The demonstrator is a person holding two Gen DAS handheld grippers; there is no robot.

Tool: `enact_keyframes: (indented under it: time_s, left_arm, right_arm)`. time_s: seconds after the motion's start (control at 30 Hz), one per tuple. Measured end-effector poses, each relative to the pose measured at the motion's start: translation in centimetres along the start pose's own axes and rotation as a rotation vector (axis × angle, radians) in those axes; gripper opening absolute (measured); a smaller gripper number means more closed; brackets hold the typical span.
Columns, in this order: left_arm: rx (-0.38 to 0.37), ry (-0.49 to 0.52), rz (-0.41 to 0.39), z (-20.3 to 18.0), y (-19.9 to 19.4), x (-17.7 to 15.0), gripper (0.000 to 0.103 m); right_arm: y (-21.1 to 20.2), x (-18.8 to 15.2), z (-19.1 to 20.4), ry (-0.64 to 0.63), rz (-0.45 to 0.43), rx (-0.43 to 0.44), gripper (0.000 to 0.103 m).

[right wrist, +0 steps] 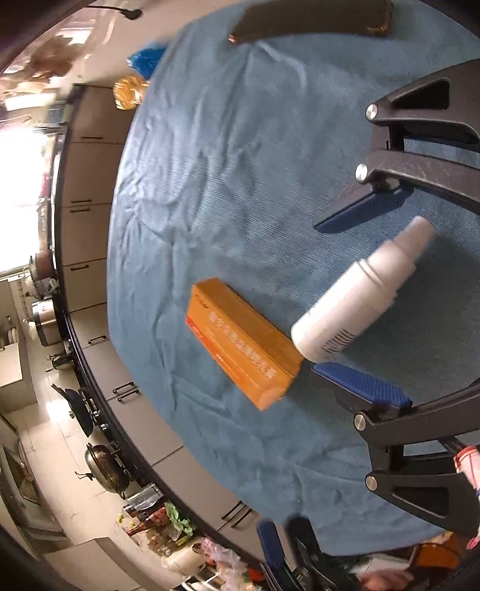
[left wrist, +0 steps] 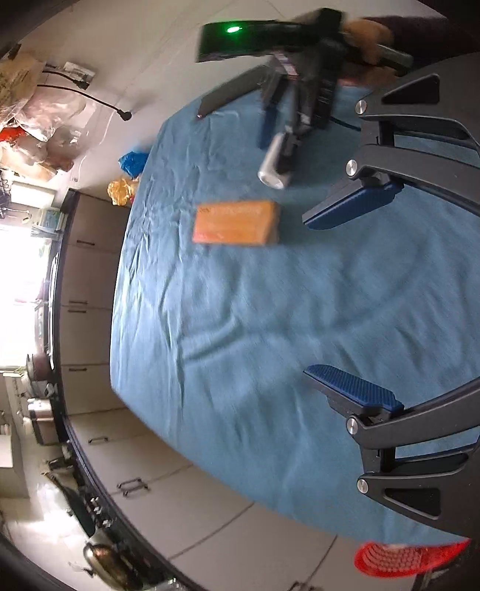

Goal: Collect trash
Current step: 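Grasp the orange box with the left tool while the right tool grasps the white spray bottle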

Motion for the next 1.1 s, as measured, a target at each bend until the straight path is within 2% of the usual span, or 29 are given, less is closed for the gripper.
enact_keyframes:
  time_s: [0.07, 0.1, 0.17, 0.3, 0.43, 0.6, 0.63, 0.67, 0.7, 0.83, 0.9, 1.0, 1.1]
  left_arm:
    - [-0.021, 0.007, 0.006, -0.9, 1.2, 1.1, 0.075]
    - [-0.019, 0.015, 0.013, -1.4, 2.0, 1.8, 0.075]
    - [0.004, 0.032, 0.023, -2.3, 3.7, 2.9, 0.075]
    - [0.035, 0.094, 0.037, -4.3, 6.6, 4.7, 0.075]
    - [0.051, 0.158, 0.058, -6.6, 9.1, 5.9, 0.075]
    - [0.071, 0.188, 0.103, -7.5, 11.2, 6.1, 0.075]
    - [0.069, 0.188, 0.104, -7.5, 11.3, 6.1, 0.072]
    - [0.062, 0.187, 0.106, -7.6, 11.3, 6.0, 0.051]
    - [0.060, 0.185, 0.116, -7.6, 11.4, 5.9, 0.048]
    - [0.058, 0.162, 0.102, -7.2, 9.8, 5.3, 0.046]
    - [0.055, 0.150, 0.087, -6.7, 8.3, 4.6, 0.046]
    - [0.052, 0.127, 0.061, -5.3, 5.0, 3.1, 0.046]
    - [0.061, 0.107, 0.027, -3.2, 1.1, 1.0, 0.047]
  right_arm:
    - [0.3, -0.3, -0.2, 0.022, 0.021, 0.009, 0.037]
    - [0.2, -0.3, -0.4, 0.029, 0.026, -0.011, 0.033]
    - [0.1, -0.5, -1.3, 0.055, 0.032, -0.064, 0.033]
    - [-0.8, -0.5, -4.1, 0.146, 0.026, -0.080, 0.033]
    - [-1.3, -0.5, -5.9, 0.213, 0.015, -0.036, 0.033]
    - [-1.4, -0.6, -6.2, 0.212, 0.017, -0.045, 0.033]
    - [-1.4, -0.6, -6.2, 0.212, 0.015, -0.047, 0.033]
    - [-1.4, -0.5, -6.0, 0.213, 0.014, -0.048, 0.033]
    - [-1.3, -0.5, -6.0, 0.214, 0.014, -0.047, 0.034]
    - [-1.0, -0.2, -5.9, 0.214, 0.013, -0.042, 0.038]
    - [-1.0, -0.2, -5.7, 0.203, 0.011, -0.048, 0.044]
    - [-0.8, -0.2, -5.1, 0.178, 0.010, -0.071, 0.049]
    - [-0.6, -0.1, -4.7, 0.148, 0.012, -0.114, 0.049]
Point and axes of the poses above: each gripper's, at about its wrist camera, not at the fingertips, and y roughly the way its jaws point, z to its left, x to its top, the point moved 8 cm from there along y, roughly the way its jaws point, and after that the axes turned 7 degrees about z, right-handed, at the moved point
